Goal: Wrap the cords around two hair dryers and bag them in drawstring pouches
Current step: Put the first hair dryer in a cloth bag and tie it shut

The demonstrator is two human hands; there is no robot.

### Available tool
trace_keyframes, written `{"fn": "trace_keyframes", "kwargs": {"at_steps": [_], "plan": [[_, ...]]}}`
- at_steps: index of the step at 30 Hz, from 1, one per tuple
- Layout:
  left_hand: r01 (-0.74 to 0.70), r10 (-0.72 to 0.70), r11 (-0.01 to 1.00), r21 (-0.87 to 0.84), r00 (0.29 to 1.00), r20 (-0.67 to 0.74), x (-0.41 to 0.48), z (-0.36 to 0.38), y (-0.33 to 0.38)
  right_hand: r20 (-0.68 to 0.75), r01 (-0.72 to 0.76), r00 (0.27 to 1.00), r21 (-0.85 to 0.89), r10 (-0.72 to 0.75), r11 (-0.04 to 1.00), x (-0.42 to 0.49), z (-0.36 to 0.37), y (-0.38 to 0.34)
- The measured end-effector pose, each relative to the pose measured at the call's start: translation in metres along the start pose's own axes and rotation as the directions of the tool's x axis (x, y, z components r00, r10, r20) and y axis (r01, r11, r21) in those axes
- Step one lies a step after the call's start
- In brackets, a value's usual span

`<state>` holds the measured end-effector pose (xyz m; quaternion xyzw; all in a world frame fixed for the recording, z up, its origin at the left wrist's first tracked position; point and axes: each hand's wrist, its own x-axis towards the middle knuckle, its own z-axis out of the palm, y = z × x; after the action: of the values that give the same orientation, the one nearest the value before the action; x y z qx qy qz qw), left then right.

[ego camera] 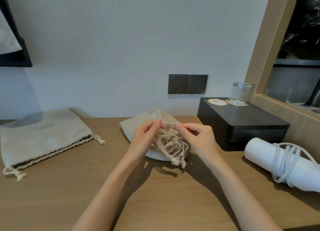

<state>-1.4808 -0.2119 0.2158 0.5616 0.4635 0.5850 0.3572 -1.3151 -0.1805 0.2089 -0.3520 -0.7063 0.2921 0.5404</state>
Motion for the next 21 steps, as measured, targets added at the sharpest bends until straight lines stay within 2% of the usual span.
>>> {"fn": "trace_keyframes", "kwargs": {"at_steps": [2,4,7,9,10,13,16,19,21], "plan": [[0.011,-0.011,1.0,-0.003,0.999,-0.043,0.003,-0.003,0.0,0.081,-0.066,0.995,0.019,0.064,0.998,0.001,-0.002,-0.001],[-0.009,0.018,0.997,0.081,0.994,-0.11,0.004,-0.004,-0.006,0.119,-0.097,0.988,0.004,0.095,0.995,0.001,-0.004,-0.001],[-0.011,0.064,0.936,0.351,0.988,-0.142,0.004,-0.007,-0.018,0.101,-0.092,0.99,-0.073,0.099,0.993,0.0,-0.006,0.001],[-0.023,0.065,0.835,0.549,0.996,-0.058,0.003,-0.009,-0.024,0.075,-0.082,0.993,-0.117,0.091,0.99,0.0,-0.006,0.002],[-0.035,0.051,0.81,0.586,0.999,-0.01,0.002,-0.009,-0.024,0.056,-0.084,0.994,-0.126,0.092,0.988,0.0,-0.006,0.002],[-0.073,0.034,0.824,0.561,0.996,0.08,0.003,-0.009,-0.024,0.011,-0.069,0.997,-0.196,0.073,0.978,0.0,-0.007,0.005],[-0.154,0.085,0.85,0.504,0.984,0.158,0.002,-0.008,-0.024,0.019,-0.023,0.999,-0.3,0.03,0.954,-0.001,-0.007,0.008],[-0.296,0.185,0.741,0.603,0.953,0.241,-0.001,-0.006,-0.025,0.037,-0.003,0.999,-0.324,0.016,0.946,-0.001,-0.007,0.008],[-0.343,0.253,0.656,0.673,0.939,0.233,-0.002,-0.007,-0.026,0.054,0.004,0.998,-0.331,0.015,0.944,-0.001,-0.007,0.006]]}}
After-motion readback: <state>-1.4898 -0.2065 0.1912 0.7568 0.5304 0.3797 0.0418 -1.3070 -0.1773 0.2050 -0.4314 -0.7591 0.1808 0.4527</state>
